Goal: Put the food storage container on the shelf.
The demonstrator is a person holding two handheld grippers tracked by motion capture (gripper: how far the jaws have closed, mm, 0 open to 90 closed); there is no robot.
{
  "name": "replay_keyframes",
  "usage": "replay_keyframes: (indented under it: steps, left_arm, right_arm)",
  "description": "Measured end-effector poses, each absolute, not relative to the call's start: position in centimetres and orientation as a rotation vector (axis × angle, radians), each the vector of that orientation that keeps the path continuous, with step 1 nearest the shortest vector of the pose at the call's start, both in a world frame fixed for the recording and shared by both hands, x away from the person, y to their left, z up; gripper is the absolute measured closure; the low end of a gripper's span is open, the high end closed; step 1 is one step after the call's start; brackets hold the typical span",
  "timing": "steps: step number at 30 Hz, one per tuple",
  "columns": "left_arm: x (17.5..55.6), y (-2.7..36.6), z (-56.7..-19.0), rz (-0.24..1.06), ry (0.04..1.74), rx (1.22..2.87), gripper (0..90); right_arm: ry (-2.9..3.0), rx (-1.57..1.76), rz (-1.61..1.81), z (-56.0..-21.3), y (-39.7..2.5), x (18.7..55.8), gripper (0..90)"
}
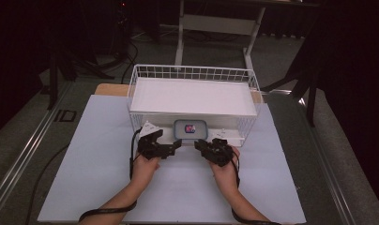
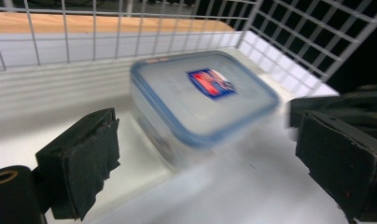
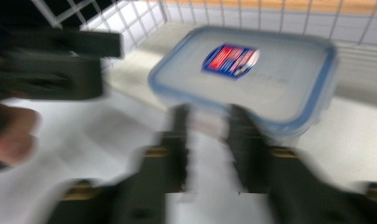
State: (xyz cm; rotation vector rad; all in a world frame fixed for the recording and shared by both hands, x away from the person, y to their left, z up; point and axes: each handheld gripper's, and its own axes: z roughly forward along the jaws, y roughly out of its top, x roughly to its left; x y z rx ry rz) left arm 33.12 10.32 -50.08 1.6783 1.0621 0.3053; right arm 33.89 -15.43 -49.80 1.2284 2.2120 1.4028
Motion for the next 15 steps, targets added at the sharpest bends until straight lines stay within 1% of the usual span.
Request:
replay_keyframes:
  steps: [1, 2, 3, 4, 6, 7, 9, 15]
  left_arm:
    - [32.4, 10.5, -50.0, 0.308, 1.045, 1.688, 4.0]
    - [32.4, 10.5, -50.0, 0.308, 1.045, 1.688, 2.0]
    - [30.8, 10.8, -49.8, 0.354, 1.008, 1.737, 2.0]
    - [30.1, 11.0, -49.8, 0.389, 1.0, 1.746, 2.0]
    - [28.7, 11.5, -49.9, 0.49, 1.028, 1.733, 1.8]
    - [28.2, 11.8, -50.2, 0.515, 1.06, 1.718, 1.7]
    - [27.7, 12.5, -50.7, 0.528, 1.11, 1.685, 1.6]
    - [28.1, 13.3, -51.8, 0.464, 1.13, 1.678, 1.7]
  right_arm:
    - [2.231, 1.198, 1.358, -50.0, -15.1, 33.7, 89.8]
    - [2.231, 1.198, 1.358, -50.0, -15.1, 33.7, 89.8]
    - [2.237, 1.184, 1.332, -50.2, -14.8, 33.7, 89.9]
    - [2.265, 1.182, 1.306, -50.6, -14.3, 33.9, 90.0]
    - [2.279, 1.191, 1.296, -51.0, -13.9, 34.2, 90.0]
    - [2.283, 1.192, 1.293, -51.2, -13.7, 34.4, 90.0]
    - [2.289, 1.204, 1.276, -51.5, -13.4, 34.8, 90.0]
    - [2.267, 1.228, 1.266, -51.9, -12.7, 35.9, 90.0]
